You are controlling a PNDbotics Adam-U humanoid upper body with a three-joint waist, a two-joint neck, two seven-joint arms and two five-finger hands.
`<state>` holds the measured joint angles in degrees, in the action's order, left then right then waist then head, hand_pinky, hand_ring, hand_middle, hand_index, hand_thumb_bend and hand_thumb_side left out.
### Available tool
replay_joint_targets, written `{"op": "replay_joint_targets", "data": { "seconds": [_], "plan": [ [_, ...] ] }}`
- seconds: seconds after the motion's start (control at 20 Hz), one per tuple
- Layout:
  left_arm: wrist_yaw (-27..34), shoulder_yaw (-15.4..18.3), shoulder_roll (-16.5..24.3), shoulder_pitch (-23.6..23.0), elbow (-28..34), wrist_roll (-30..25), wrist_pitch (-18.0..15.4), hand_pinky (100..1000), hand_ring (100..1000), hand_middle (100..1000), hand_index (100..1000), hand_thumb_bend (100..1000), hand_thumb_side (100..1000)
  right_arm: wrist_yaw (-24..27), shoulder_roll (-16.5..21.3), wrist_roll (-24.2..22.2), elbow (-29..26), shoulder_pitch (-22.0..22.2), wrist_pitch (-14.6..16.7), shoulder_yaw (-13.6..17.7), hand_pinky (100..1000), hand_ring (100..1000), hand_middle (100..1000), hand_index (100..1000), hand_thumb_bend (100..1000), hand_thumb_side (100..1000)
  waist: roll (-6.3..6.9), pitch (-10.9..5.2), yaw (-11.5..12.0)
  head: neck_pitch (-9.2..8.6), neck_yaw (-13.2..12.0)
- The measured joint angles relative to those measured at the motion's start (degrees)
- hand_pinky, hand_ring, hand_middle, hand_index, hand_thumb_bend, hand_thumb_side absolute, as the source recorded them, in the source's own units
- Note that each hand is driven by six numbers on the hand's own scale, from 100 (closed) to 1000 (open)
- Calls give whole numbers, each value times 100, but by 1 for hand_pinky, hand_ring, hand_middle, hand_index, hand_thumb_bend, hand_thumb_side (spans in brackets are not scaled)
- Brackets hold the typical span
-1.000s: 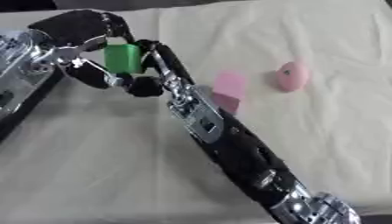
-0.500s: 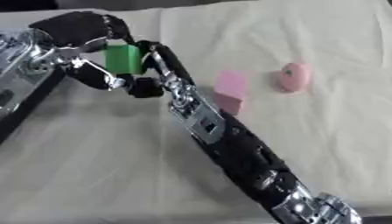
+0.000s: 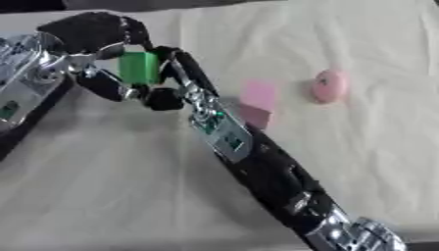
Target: Pick up the objects with one hand, pass them to the other hand, and then place them into the box on the other side of the table.
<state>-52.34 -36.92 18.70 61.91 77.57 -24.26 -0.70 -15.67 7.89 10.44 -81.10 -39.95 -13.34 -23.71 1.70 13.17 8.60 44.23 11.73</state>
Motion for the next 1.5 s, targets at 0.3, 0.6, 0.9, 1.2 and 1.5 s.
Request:
{"op": "replay_joint_targets", "data": {
  "seconds": [0.3, 0.6, 0.9, 1.2, 1.5],
  "plan": [
    [-65, -1, -15, 0, 1, 55, -49, 705, 741, 669, 648, 599, 137, 7, 0, 19, 0, 11, 18, 0, 713, 518, 534, 535, 100, 100, 0, 0, -4, 0, -1],
    [-118, -7, -16, 0, 14, 87, -32, 685, 707, 607, 571, 527, 124, 8, 0, 48, 0, 11, -4, 0, 717, 527, 547, 555, 100, 100, 0, 0, -4, 0, -1],
    [-224, -40, -17, 0, 77, 67, 27, 670, 686, 567, 521, 496, 104, 4, 0, 91, -1, 12, -53, -1, 721, 546, 574, 592, 218, 100, 0, 0, -4, 0, -1],
    [-350, -68, -19, 0, 117, 8, 91, 655, 674, 539, 496, 490, 100, -7, 0, 157, -6, 13, -119, -31, 729, 560, 591, 613, 279, 100, 0, 0, -4, 0, -1],
    [-421, -73, -39, 3, 166, -95, 200, 649, 668, 533, 490, 487, 100, -78, -5, 299, -21, 13, -278, -40, 742, 598, 636, 659, 374, 118, 0, 0, 2, 0, -1]
  ]
}}
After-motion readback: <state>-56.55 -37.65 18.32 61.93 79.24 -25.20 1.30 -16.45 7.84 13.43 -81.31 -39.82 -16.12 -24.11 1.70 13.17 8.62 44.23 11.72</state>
